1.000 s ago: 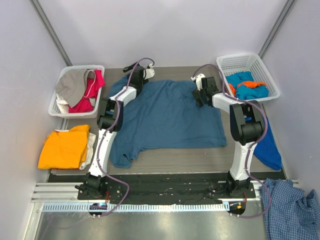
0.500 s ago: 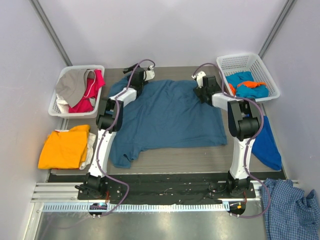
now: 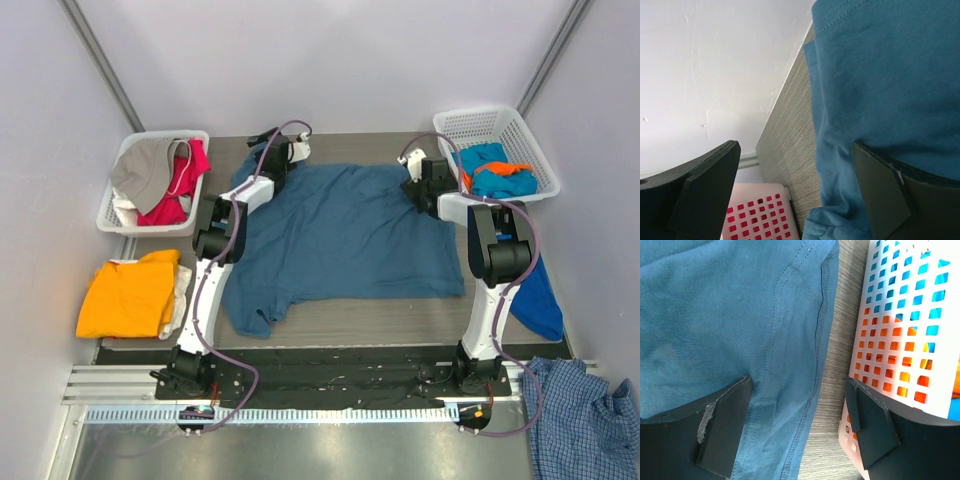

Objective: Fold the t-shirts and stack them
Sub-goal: Flatten out the tshirt

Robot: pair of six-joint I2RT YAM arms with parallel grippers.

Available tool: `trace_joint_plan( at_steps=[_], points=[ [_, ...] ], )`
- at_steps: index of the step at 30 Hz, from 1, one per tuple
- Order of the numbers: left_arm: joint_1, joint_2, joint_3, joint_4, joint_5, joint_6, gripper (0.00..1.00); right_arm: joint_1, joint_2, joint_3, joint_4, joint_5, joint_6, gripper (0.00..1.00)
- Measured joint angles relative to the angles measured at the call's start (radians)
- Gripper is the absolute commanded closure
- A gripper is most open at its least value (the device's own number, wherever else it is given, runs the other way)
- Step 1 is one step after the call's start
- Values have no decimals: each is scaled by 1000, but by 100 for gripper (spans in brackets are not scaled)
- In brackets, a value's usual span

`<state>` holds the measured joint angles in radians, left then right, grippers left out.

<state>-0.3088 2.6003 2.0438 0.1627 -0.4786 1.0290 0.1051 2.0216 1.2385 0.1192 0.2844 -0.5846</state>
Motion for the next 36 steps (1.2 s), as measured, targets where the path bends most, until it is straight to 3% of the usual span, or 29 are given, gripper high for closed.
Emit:
trace_joint_plan(
  at_steps=[11, 19, 36],
  points=[
    [3, 15, 10, 13, -6, 27, 0, -4, -11, -32, 39, -9, -40, 15],
    [44, 139, 215, -7, -27, 51, 1, -9, -68, -116, 60, -9, -73, 16],
    [142, 154, 201, 40, -63, 158, 0, -10, -81, -135, 55, 21, -121, 16]
  ],
)
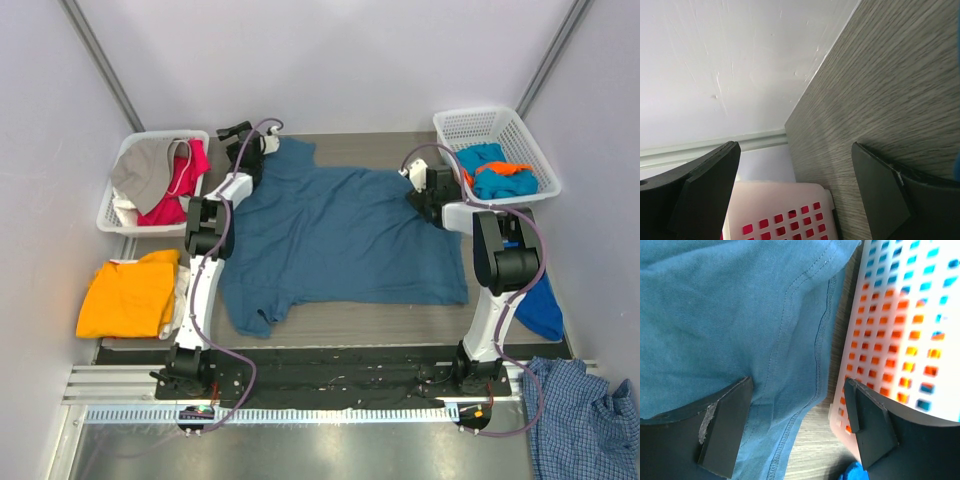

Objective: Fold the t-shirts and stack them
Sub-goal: Flatten out the tshirt

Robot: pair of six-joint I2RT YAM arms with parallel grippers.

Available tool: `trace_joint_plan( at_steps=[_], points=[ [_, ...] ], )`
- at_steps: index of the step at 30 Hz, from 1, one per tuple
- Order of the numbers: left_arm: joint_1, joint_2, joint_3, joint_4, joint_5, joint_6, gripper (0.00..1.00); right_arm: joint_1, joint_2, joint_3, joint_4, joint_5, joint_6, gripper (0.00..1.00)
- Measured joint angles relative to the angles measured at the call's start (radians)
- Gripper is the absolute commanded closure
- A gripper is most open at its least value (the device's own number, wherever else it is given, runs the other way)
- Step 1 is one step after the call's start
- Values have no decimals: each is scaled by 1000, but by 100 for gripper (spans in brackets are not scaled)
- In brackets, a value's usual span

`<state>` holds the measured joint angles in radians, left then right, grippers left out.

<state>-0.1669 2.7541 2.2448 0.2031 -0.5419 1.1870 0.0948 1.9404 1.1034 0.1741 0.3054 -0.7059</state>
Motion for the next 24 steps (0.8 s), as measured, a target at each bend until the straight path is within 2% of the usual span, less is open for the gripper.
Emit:
trace_joint_plan(
  at_steps=[6, 13, 17, 24],
  points=[
    [2, 0, 0, 2, -10, -16, 0, -6, -3, 38, -92, 7, 10, 15],
    [1, -79, -50, -80, -11, -138, 0, -2, -7, 101, -251, -17, 75, 12],
    [-3, -194, -90, -138, -11, -212, 0, 17, -25, 107, -320, -17, 105, 11],
    [-5, -450, -204, -149, -16, -267, 0, 68, -97, 120, -369, 1, 132, 9]
  ],
)
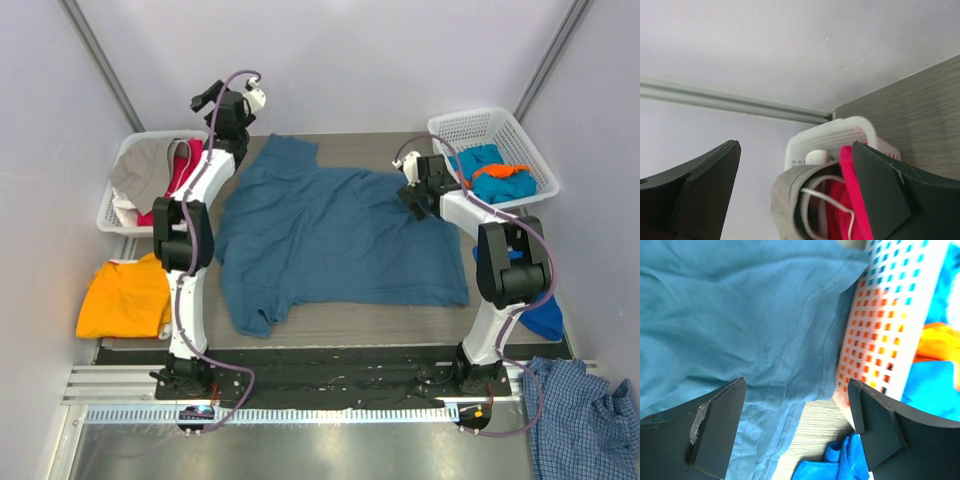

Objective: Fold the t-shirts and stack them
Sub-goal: Flatten out the tshirt

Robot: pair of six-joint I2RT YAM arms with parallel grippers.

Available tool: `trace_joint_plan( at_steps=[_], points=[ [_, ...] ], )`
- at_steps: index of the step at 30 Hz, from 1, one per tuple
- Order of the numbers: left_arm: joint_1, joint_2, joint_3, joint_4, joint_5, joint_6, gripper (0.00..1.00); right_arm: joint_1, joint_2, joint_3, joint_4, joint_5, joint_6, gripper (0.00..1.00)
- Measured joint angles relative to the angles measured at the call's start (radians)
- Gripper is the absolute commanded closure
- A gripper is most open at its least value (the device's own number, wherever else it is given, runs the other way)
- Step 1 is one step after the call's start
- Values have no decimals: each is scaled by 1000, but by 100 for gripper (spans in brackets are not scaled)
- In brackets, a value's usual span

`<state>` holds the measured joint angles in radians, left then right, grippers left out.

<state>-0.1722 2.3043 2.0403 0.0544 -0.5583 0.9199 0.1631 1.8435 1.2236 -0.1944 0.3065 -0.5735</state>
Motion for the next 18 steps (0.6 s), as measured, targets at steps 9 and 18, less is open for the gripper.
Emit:
trace_joint_plan(
  at_steps=[9, 18],
  points=[
    [-11, -274, -351, -79, 41, -92, 0, 28, -123, -11, -48, -10, 20, 9],
    [-95, -560, -752, -355, 183, -202, 4, 44, -311, -103, -213, -100, 15, 9]
  ],
)
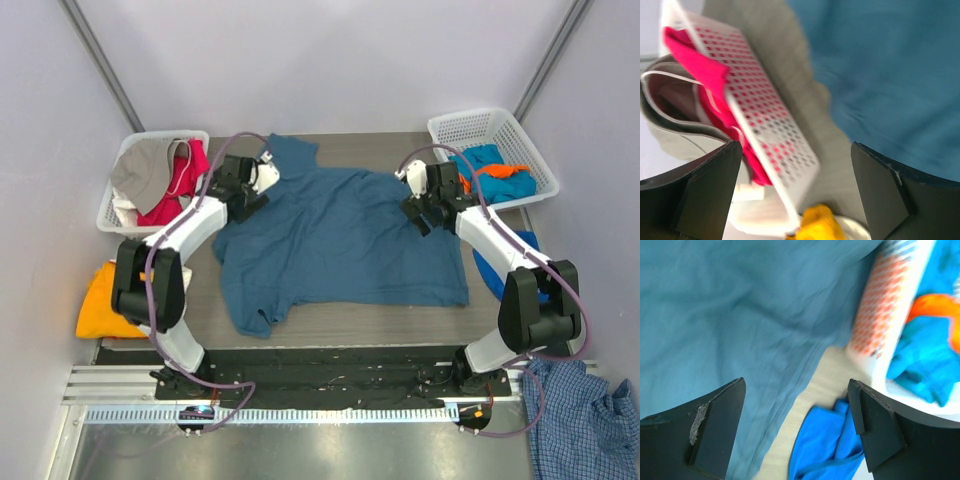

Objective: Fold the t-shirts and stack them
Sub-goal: Flatten out the tshirt

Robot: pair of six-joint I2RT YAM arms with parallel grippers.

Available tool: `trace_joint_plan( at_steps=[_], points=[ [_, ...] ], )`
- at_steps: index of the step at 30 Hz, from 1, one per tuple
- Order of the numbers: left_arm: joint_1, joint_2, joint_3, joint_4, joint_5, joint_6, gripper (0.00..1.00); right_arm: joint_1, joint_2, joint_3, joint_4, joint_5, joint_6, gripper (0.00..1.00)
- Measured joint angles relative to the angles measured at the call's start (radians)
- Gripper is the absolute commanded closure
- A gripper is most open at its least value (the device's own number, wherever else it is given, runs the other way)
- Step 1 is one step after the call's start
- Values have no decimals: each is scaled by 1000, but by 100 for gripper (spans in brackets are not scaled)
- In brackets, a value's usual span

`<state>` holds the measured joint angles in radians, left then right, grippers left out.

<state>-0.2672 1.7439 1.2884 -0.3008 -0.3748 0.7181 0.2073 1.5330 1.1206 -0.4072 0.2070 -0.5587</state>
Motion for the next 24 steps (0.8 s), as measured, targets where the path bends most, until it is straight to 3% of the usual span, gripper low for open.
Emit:
trace_joint_plan(
  at_steps=[12, 19, 24],
  points=[
    [-228, -369, -222, -304, 256, -135, 6, 29, -59, -161, -228, -78, -81, 9],
    [-377, -452, -271, -520, 473, -160, 10, 38, -126, -203, -262, -85, -82, 9],
    [-475, -471, -302, -571, 546, -180, 13, 40, -133, -210, -267, -84, -72, 9]
  ],
)
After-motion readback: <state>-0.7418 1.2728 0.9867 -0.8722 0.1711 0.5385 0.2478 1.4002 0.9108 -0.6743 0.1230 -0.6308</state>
